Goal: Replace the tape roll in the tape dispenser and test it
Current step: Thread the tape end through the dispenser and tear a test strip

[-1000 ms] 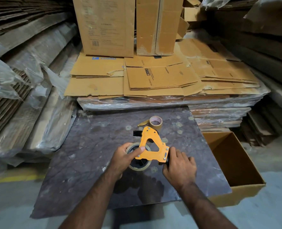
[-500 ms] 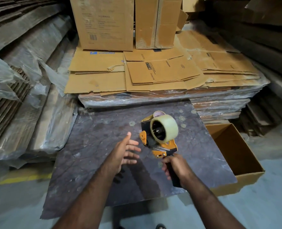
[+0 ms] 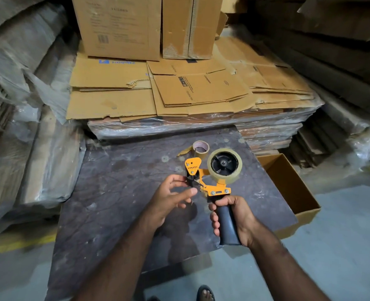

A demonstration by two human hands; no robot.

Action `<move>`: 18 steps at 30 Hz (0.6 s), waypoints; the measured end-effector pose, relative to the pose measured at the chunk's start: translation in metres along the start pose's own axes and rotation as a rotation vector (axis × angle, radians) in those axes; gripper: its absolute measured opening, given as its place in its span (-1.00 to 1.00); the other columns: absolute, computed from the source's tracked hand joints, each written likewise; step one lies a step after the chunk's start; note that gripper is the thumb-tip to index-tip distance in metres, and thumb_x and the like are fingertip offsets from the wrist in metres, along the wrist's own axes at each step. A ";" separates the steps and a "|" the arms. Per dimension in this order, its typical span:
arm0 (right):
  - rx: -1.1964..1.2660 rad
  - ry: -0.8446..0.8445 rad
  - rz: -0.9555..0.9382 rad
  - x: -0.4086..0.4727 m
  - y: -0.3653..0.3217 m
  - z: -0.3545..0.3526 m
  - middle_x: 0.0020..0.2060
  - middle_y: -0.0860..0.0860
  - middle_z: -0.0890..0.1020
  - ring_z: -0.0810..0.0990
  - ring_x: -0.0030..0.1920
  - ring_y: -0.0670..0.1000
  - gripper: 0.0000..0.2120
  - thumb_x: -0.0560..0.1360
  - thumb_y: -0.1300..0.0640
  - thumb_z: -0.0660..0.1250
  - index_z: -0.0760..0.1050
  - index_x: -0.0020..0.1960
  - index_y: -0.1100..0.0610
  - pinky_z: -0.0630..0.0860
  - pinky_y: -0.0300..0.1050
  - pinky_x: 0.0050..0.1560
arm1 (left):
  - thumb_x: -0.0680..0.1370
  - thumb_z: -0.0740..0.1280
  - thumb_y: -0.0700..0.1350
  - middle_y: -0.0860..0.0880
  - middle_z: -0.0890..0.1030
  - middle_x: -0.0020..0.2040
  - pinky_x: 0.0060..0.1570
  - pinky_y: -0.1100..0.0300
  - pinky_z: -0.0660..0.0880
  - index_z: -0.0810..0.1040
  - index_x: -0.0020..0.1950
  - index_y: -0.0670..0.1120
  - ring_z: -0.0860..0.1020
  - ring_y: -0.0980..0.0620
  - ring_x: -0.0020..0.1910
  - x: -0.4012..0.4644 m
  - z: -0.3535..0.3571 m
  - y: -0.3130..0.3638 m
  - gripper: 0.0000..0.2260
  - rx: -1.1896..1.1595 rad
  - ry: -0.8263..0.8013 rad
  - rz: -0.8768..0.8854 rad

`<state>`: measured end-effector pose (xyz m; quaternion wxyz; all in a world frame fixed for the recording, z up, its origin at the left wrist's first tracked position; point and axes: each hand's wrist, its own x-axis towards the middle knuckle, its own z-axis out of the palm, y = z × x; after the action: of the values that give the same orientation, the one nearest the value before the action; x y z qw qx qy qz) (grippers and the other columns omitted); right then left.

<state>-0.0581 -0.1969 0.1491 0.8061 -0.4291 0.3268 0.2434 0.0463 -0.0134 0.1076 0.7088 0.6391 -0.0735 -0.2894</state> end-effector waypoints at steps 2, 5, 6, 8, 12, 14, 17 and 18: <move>0.000 0.008 0.009 0.001 0.000 0.005 -0.42 0.10 0.48 0.45 -0.50 0.08 -0.89 0.31 0.11 0.28 0.50 -0.28 0.16 0.47 -0.16 -0.44 | 0.36 0.60 0.01 -0.11 0.69 0.10 -0.23 0.08 0.55 0.46 0.24 -0.08 0.66 -0.06 -0.23 -0.003 0.000 -0.001 -0.45 -0.054 0.005 -0.024; -0.009 0.027 0.009 0.004 -0.001 0.017 -0.42 0.10 0.49 0.45 -0.49 0.08 -0.88 0.33 0.11 0.27 0.50 -0.27 0.16 0.48 -0.16 -0.44 | 0.37 0.62 -0.02 -0.13 0.71 0.04 -0.29 0.11 0.51 0.39 0.23 -0.10 0.63 -0.05 -0.29 -0.007 -0.004 -0.003 -0.42 -0.102 0.016 -0.054; -0.013 0.035 0.009 0.005 -0.002 0.020 -0.42 0.10 0.49 0.45 -0.50 0.08 -0.88 0.34 0.11 0.26 0.50 -0.27 0.16 0.48 -0.16 -0.44 | 0.37 0.62 -0.03 -0.15 0.72 0.02 -0.32 0.12 0.50 0.37 0.21 -0.11 0.62 -0.04 -0.31 -0.008 -0.004 -0.004 -0.43 -0.096 0.009 -0.059; -0.022 0.050 0.010 0.006 -0.003 0.027 -0.43 0.09 0.48 0.43 -0.50 0.07 -0.87 0.35 0.10 0.25 0.50 -0.27 0.16 0.47 -0.17 -0.45 | 0.36 0.63 -0.01 -0.21 0.70 -0.02 -0.37 0.15 0.47 0.39 0.14 -0.13 0.60 -0.03 -0.34 -0.010 -0.004 -0.006 -0.45 -0.067 -0.008 -0.052; -0.047 0.078 0.022 0.005 -0.005 0.037 -0.45 0.07 0.46 0.41 -0.53 0.04 -0.86 0.36 0.11 0.23 0.49 -0.29 0.16 0.45 -0.19 -0.46 | 0.38 0.62 -0.01 -0.10 0.66 -0.21 -0.46 0.22 0.40 0.42 -0.01 -0.13 0.56 -0.01 -0.38 -0.011 0.001 -0.004 -0.57 -0.088 -0.001 -0.015; -0.039 0.096 0.023 0.002 -0.005 0.036 -0.45 0.07 0.45 0.40 -0.53 0.04 -0.85 0.37 0.11 0.22 0.48 -0.29 0.16 0.44 -0.20 -0.45 | 0.39 0.60 -0.05 -0.08 0.66 -0.22 -0.47 0.22 0.38 0.44 -0.03 -0.13 0.55 0.01 -0.39 -0.010 0.004 -0.002 -0.61 -0.078 -0.010 -0.015; -0.009 0.133 0.012 -0.003 -0.004 0.028 -0.44 0.07 0.44 0.40 -0.52 0.04 -0.86 0.37 0.11 0.21 0.47 -0.28 0.15 0.42 -0.20 -0.44 | 0.42 0.58 -0.15 -0.13 0.66 -0.20 -0.47 0.24 0.40 0.48 -0.05 -0.14 0.56 0.02 -0.39 -0.006 0.010 -0.006 -0.70 -0.057 -0.063 -0.022; -0.002 0.147 0.012 -0.005 -0.004 0.023 -0.44 0.07 0.44 0.39 -0.52 0.04 -0.86 0.38 0.11 0.21 0.47 -0.28 0.15 0.42 -0.20 -0.45 | 0.43 0.57 -0.19 -0.13 0.65 -0.21 -0.47 0.25 0.40 0.50 -0.06 -0.15 0.56 0.02 -0.39 -0.004 0.013 -0.009 -0.74 -0.043 -0.073 -0.027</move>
<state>-0.0514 -0.1802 0.1647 0.7779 -0.4448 0.3875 0.2164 0.0335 -0.0228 0.1027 0.7154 0.6134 -0.0846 -0.3236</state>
